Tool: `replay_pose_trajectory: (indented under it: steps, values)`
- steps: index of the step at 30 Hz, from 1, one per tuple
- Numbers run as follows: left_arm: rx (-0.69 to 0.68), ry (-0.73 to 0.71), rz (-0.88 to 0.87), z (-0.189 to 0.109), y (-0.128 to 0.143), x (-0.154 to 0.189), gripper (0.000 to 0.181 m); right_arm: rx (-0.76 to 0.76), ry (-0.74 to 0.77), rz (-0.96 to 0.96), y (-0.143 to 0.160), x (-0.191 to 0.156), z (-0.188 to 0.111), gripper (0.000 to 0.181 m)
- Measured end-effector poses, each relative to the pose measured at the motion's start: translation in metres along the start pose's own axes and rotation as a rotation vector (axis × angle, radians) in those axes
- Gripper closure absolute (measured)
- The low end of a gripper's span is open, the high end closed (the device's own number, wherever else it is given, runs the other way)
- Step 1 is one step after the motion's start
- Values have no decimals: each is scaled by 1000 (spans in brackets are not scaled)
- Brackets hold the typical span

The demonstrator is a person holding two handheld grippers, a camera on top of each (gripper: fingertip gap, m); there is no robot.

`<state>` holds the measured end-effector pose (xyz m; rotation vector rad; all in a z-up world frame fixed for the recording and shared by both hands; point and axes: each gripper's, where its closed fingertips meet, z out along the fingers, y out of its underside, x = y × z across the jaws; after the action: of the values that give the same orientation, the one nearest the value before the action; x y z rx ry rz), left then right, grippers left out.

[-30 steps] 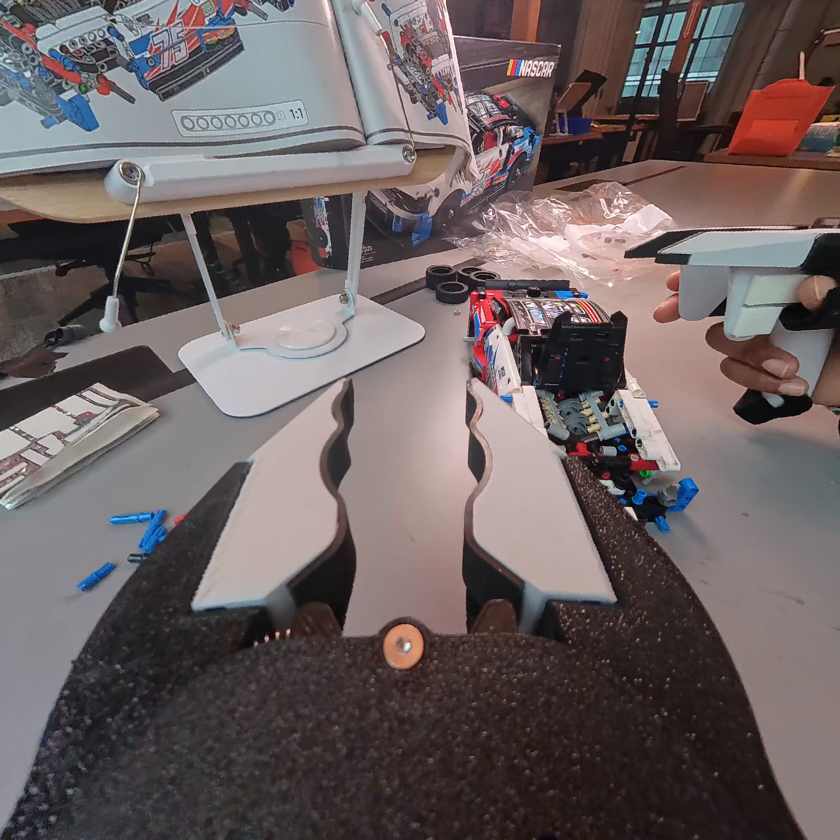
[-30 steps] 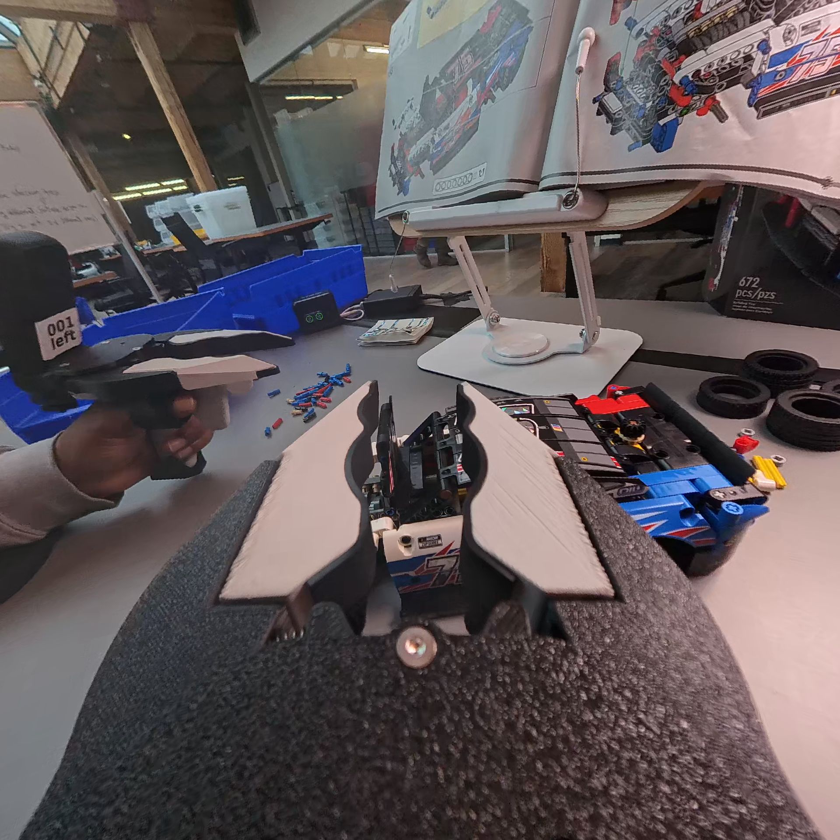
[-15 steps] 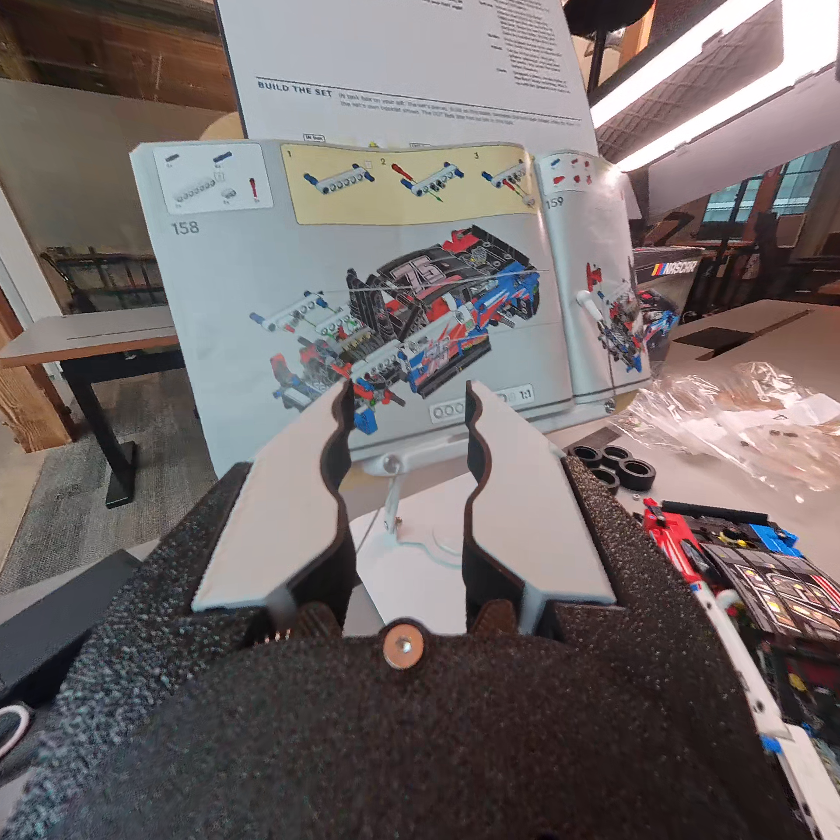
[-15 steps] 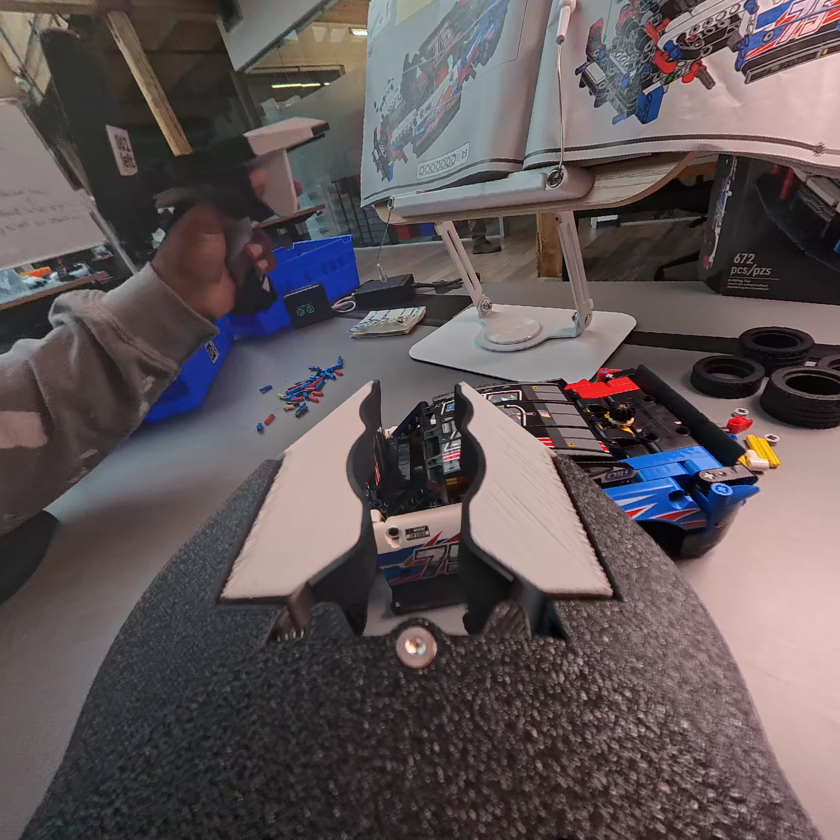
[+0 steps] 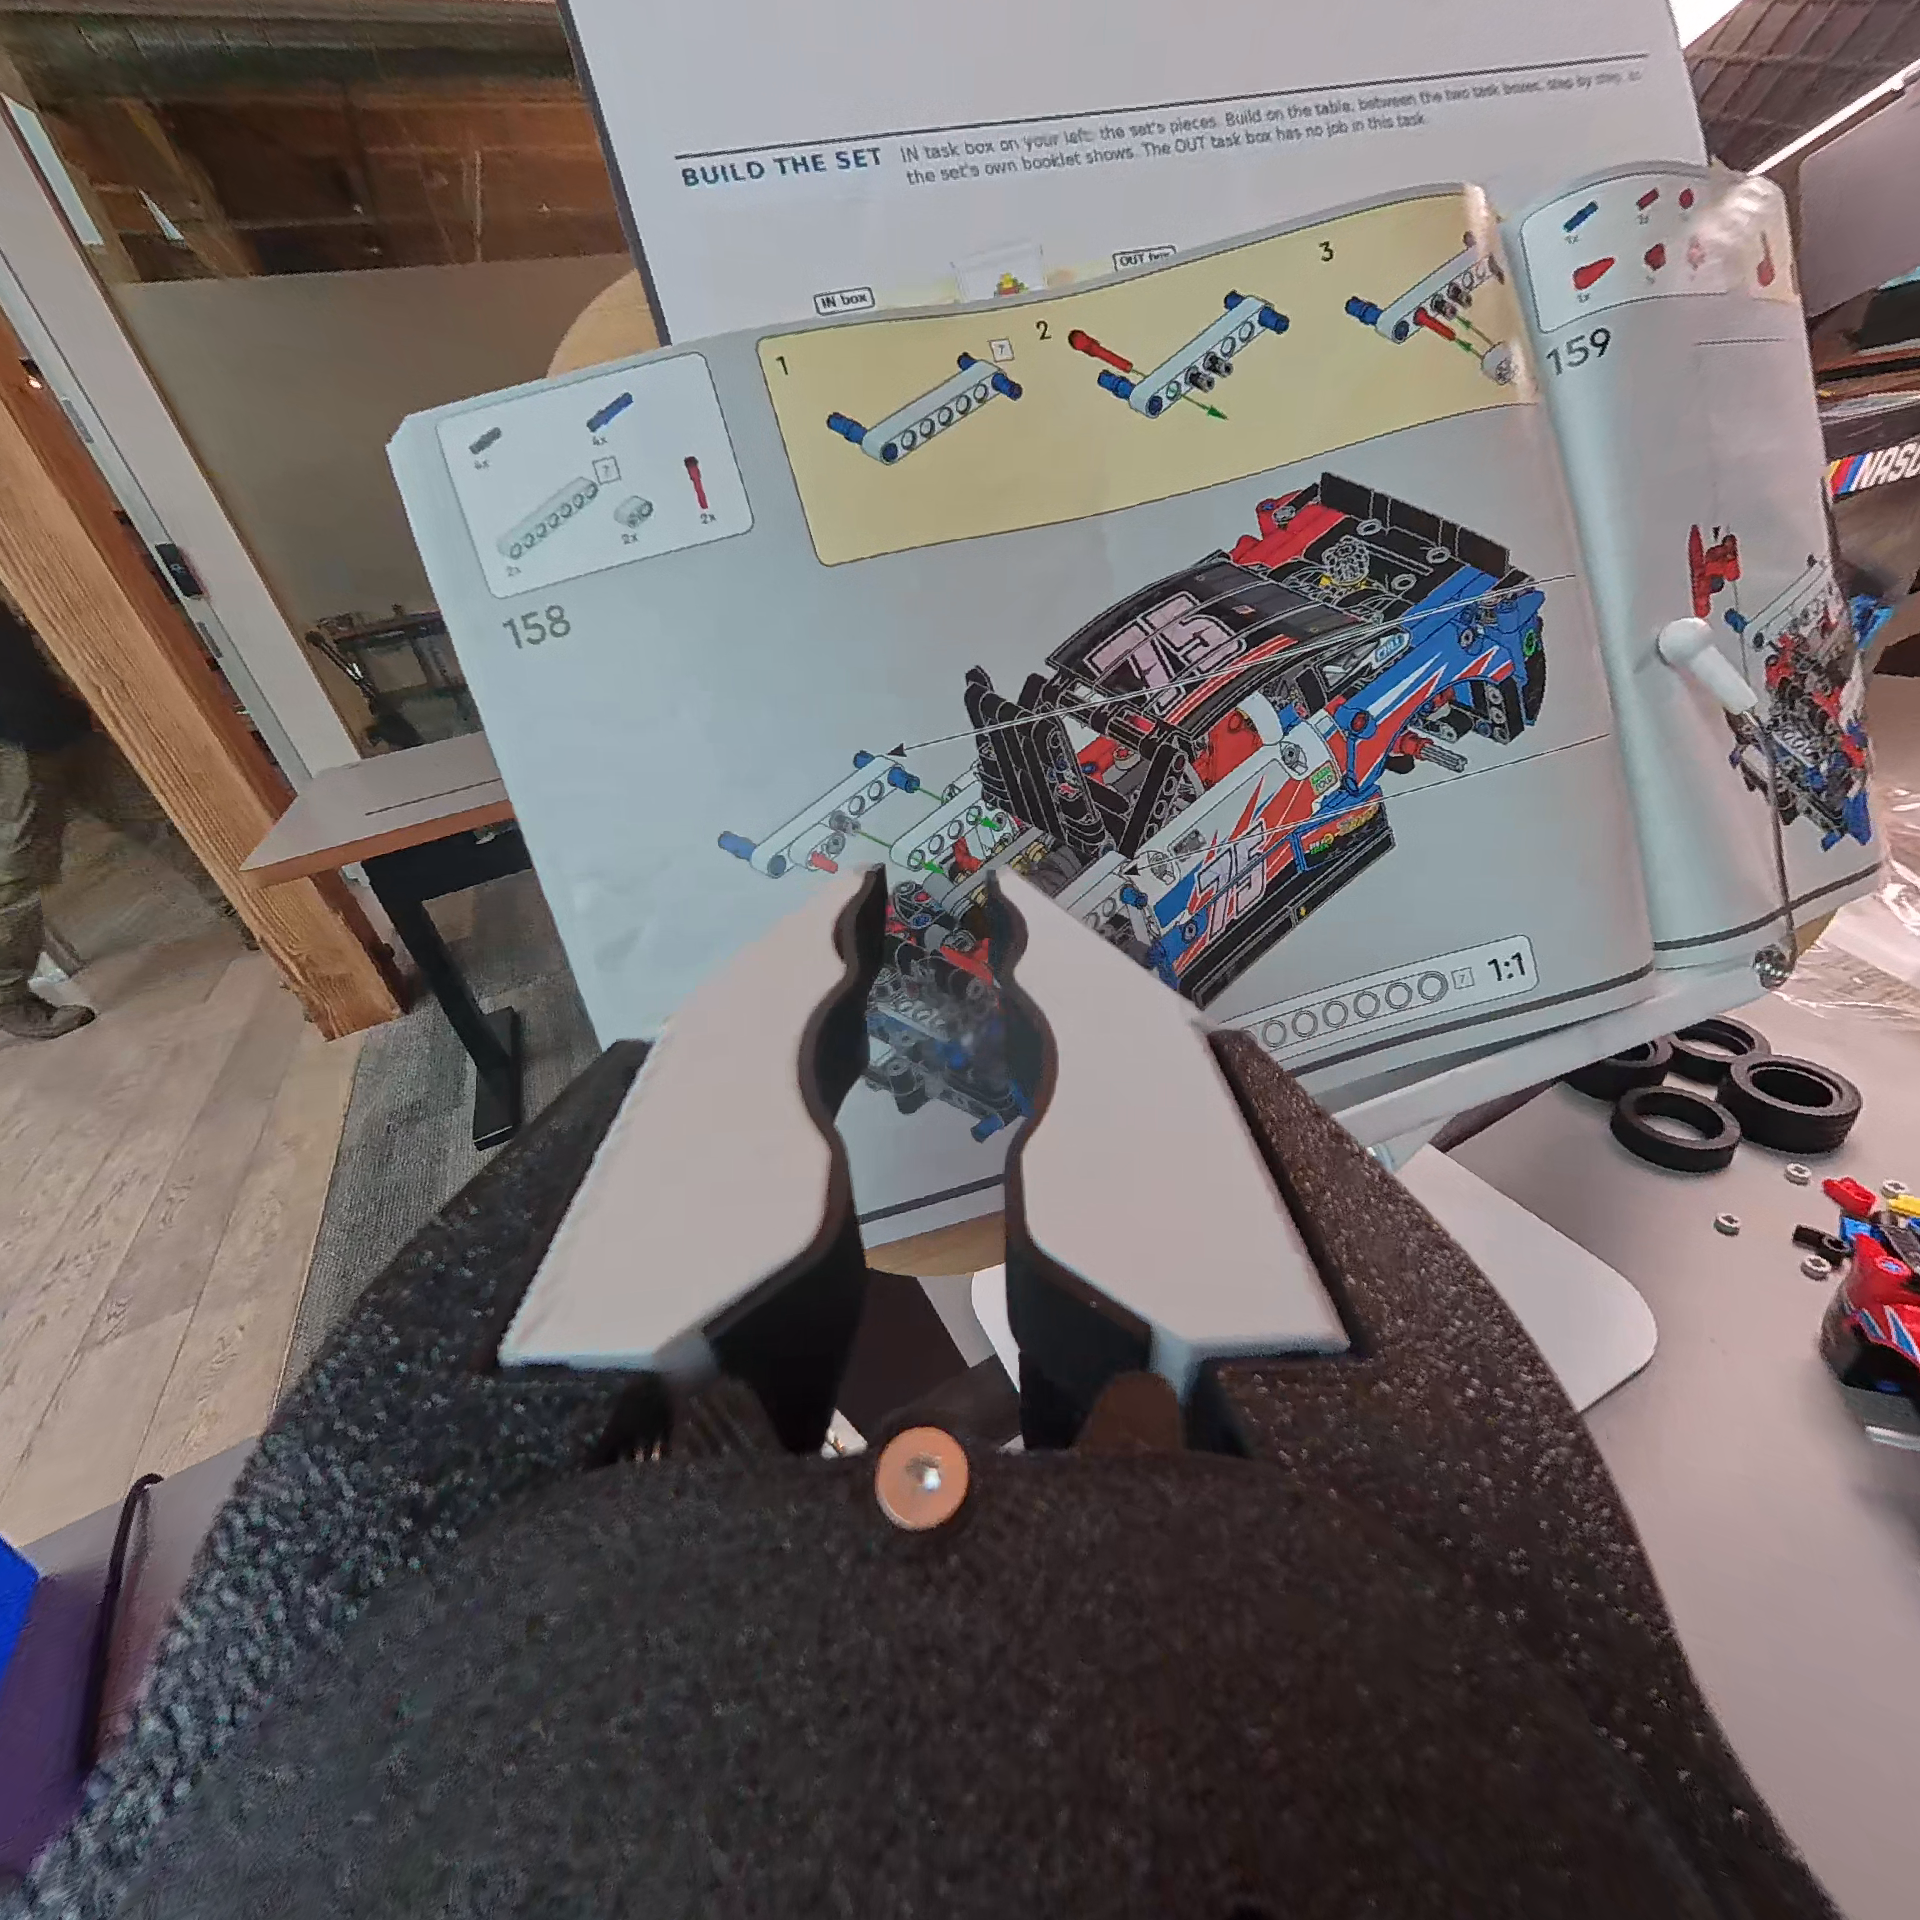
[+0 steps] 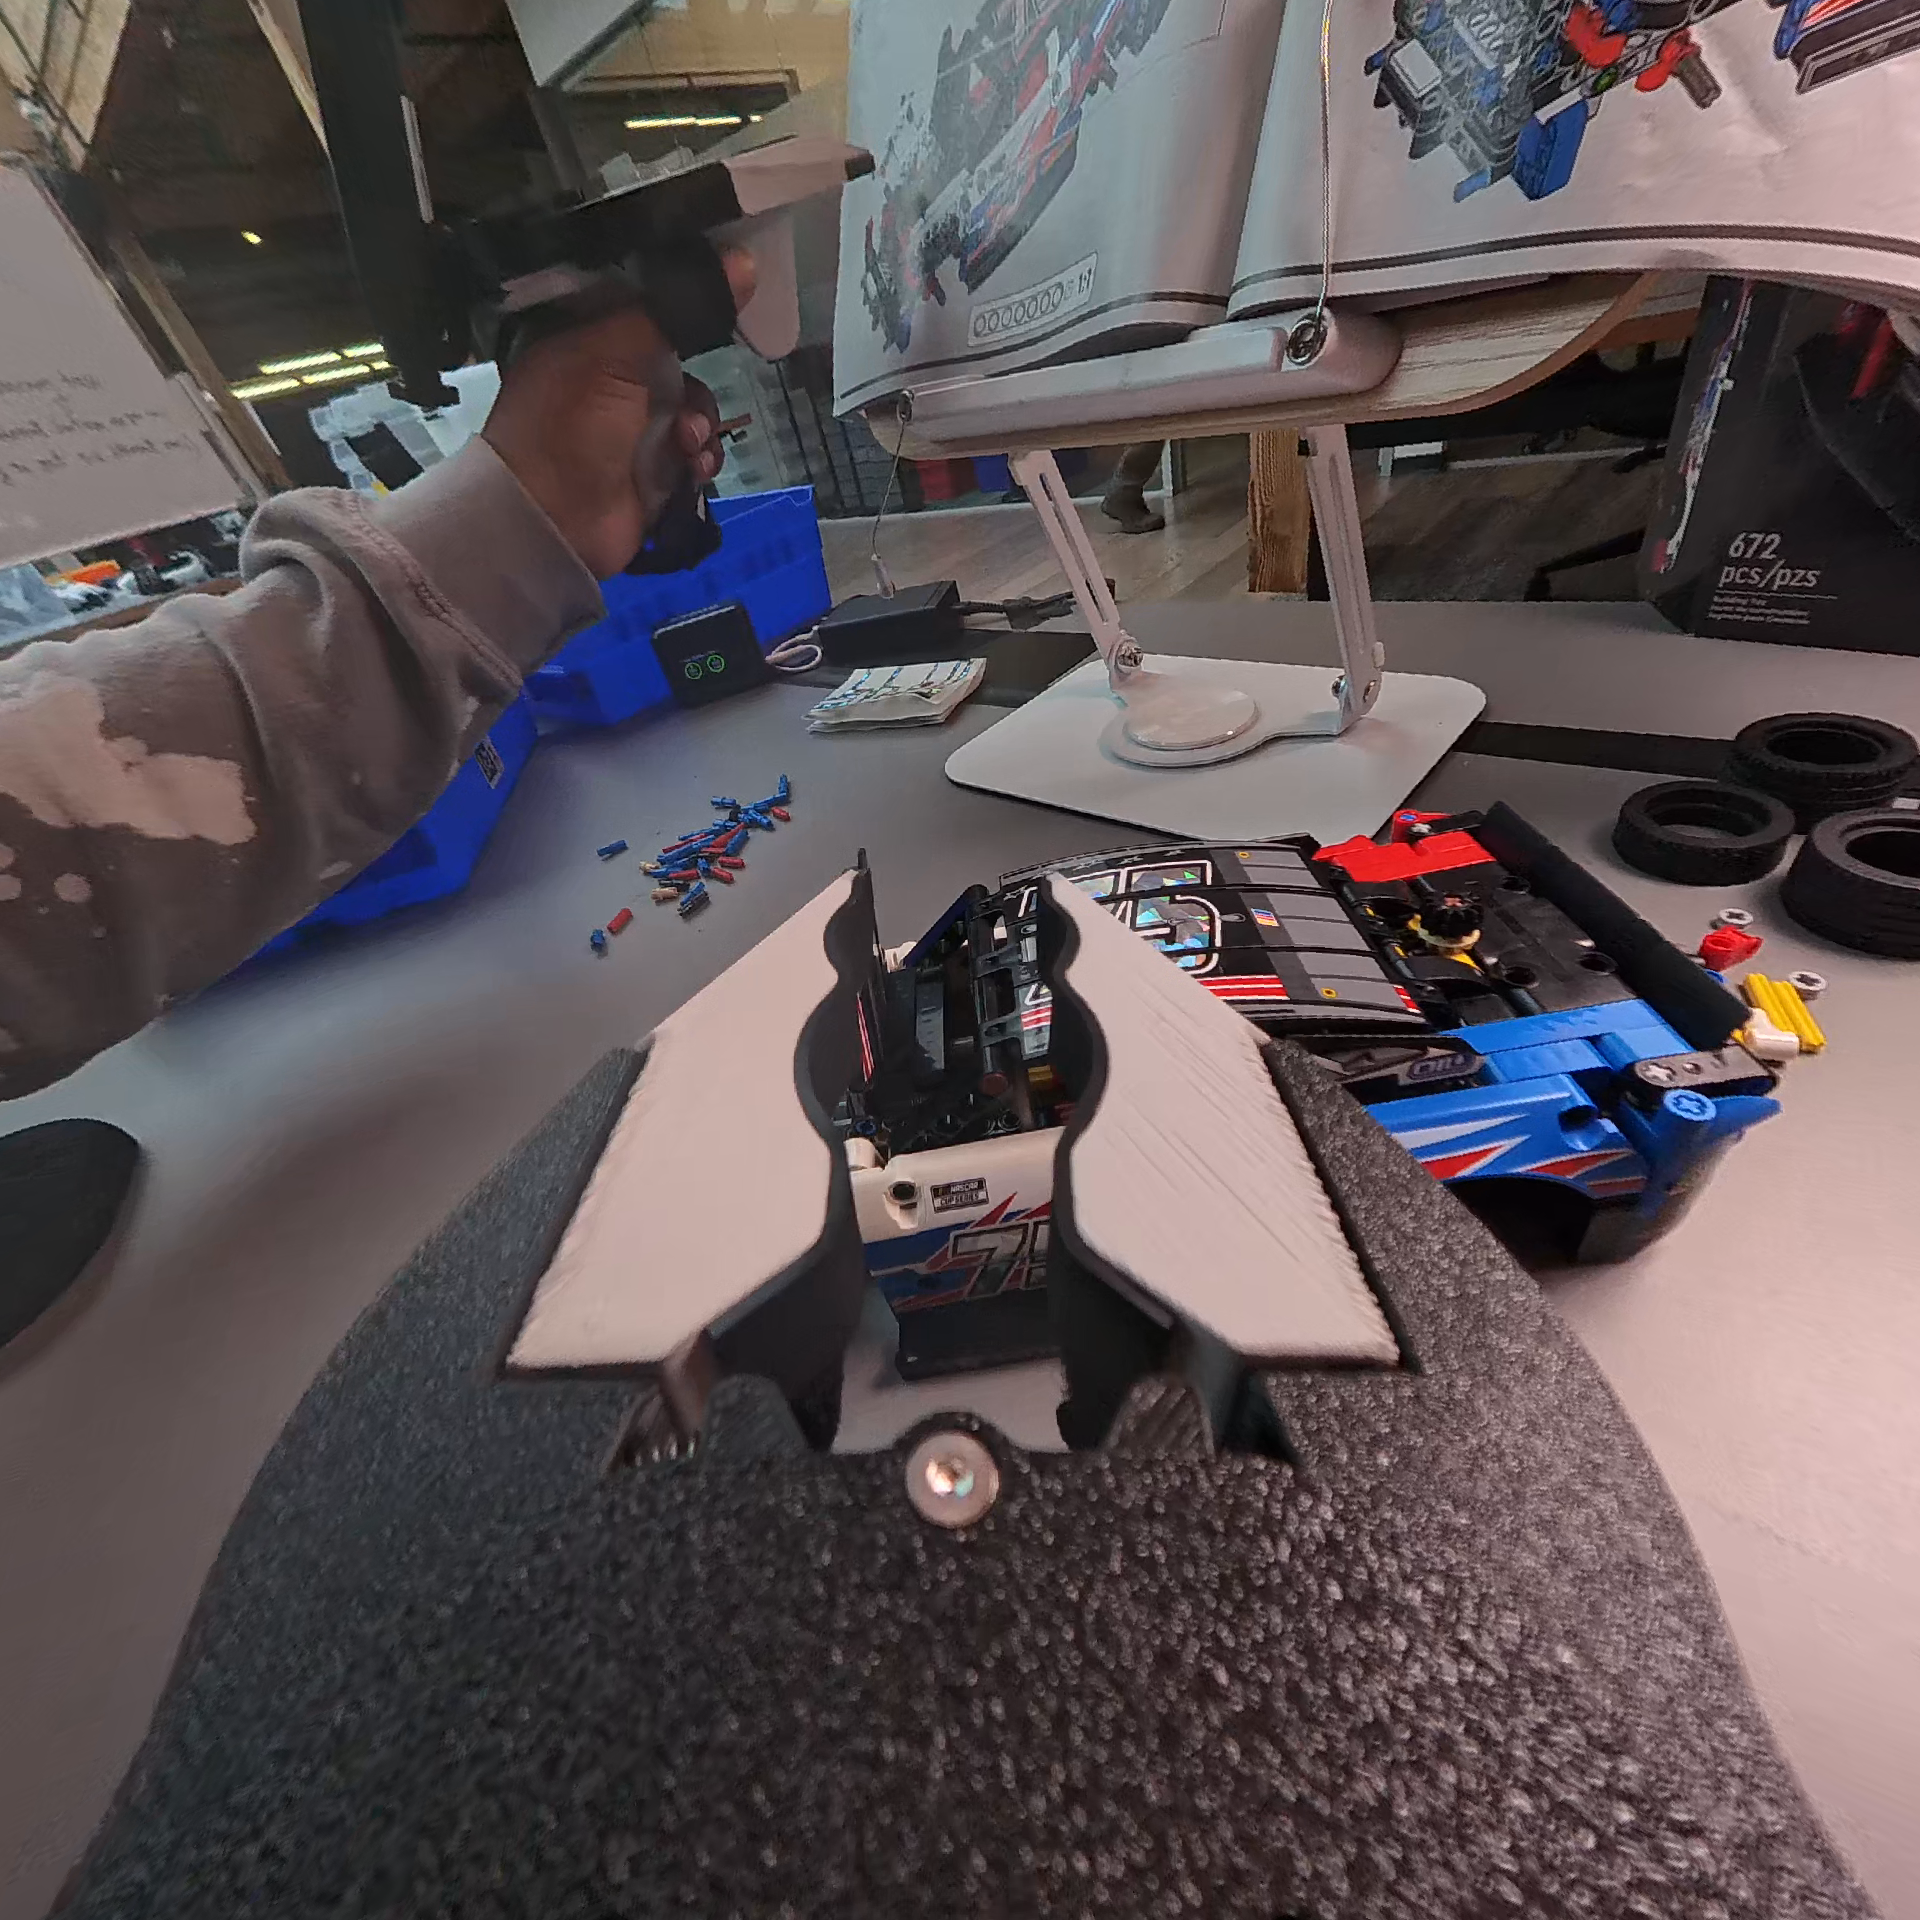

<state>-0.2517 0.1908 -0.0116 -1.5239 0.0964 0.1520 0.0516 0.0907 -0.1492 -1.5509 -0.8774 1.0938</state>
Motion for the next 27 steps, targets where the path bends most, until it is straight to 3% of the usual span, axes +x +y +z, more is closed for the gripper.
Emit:
replay_pose_trajectory:
  steps: [7, 16, 21, 27]
  values:
    - [-14, -45, 15, 8, -4, -20, 176, -22, -11, 5, 5, -1, 2, 152]
    - [-57, -63, 50, 23, -5, -26, 168, -27, -12, 14, 6, 0, 2, 153]
    - [-56, -35, 36, 21, -3, -16, 167, -31, -14, 10, 6, 0, 2, 153]
    - [-27, 27, 55, 9, 5, 20, 168, -37, -20, 2, 7, -2, 3, 153]
